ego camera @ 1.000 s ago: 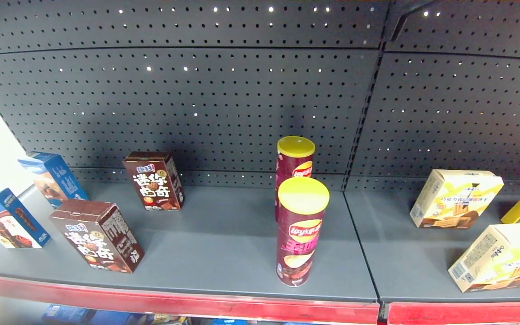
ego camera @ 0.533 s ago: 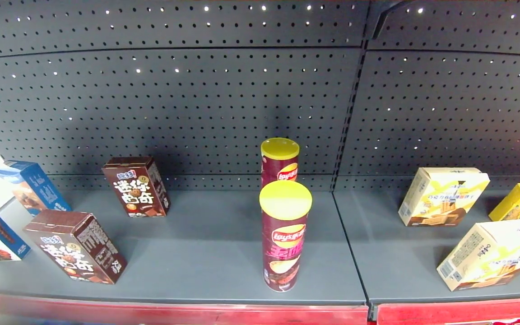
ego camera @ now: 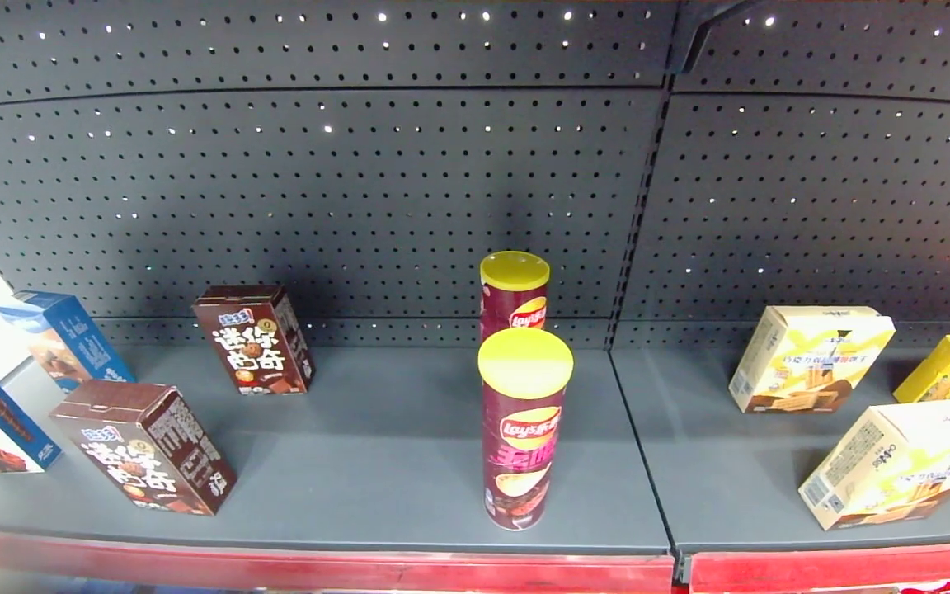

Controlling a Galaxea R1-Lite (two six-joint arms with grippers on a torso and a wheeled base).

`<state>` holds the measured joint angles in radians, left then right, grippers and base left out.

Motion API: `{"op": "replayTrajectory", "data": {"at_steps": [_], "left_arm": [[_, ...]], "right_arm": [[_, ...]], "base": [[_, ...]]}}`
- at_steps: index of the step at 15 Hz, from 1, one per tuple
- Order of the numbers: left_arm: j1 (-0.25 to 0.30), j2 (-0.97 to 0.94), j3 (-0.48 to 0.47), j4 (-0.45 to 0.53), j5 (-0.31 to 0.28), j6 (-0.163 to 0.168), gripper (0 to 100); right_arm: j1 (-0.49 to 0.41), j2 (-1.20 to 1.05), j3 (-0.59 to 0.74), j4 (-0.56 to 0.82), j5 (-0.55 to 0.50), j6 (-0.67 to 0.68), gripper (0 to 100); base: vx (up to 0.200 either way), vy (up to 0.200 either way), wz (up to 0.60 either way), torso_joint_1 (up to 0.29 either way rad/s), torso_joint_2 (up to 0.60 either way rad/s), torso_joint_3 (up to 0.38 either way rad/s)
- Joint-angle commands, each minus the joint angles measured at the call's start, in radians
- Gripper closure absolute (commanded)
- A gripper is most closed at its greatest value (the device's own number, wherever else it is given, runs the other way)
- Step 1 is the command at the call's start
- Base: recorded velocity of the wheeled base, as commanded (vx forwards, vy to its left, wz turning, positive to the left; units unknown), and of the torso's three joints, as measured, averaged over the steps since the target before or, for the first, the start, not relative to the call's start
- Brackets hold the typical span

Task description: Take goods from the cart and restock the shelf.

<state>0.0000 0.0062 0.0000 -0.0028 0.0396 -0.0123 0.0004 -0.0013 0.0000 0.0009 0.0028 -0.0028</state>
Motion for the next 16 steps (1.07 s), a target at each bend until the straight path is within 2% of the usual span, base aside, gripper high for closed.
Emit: {"op": "replayTrajectory", "data": {"at_steps": [1, 16], "left_arm": [[0.0, 0.001, 0.0, 0.0, 0.0, 0.0, 0], [0.0, 0.001, 0.0, 0.0, 0.005, -0.005, 0]], "right_arm": [[0.0, 0.001, 0.0, 0.001, 0.0, 0.0, 0], [0.0, 0.001, 0.0, -0.001, 0.0, 0.0, 0]], "base": [[0.0, 0.0, 0.0, 0.0, 0.0, 0.0], [0.0, 0.0, 0.0, 0.0, 0.0, 0.0]]}}
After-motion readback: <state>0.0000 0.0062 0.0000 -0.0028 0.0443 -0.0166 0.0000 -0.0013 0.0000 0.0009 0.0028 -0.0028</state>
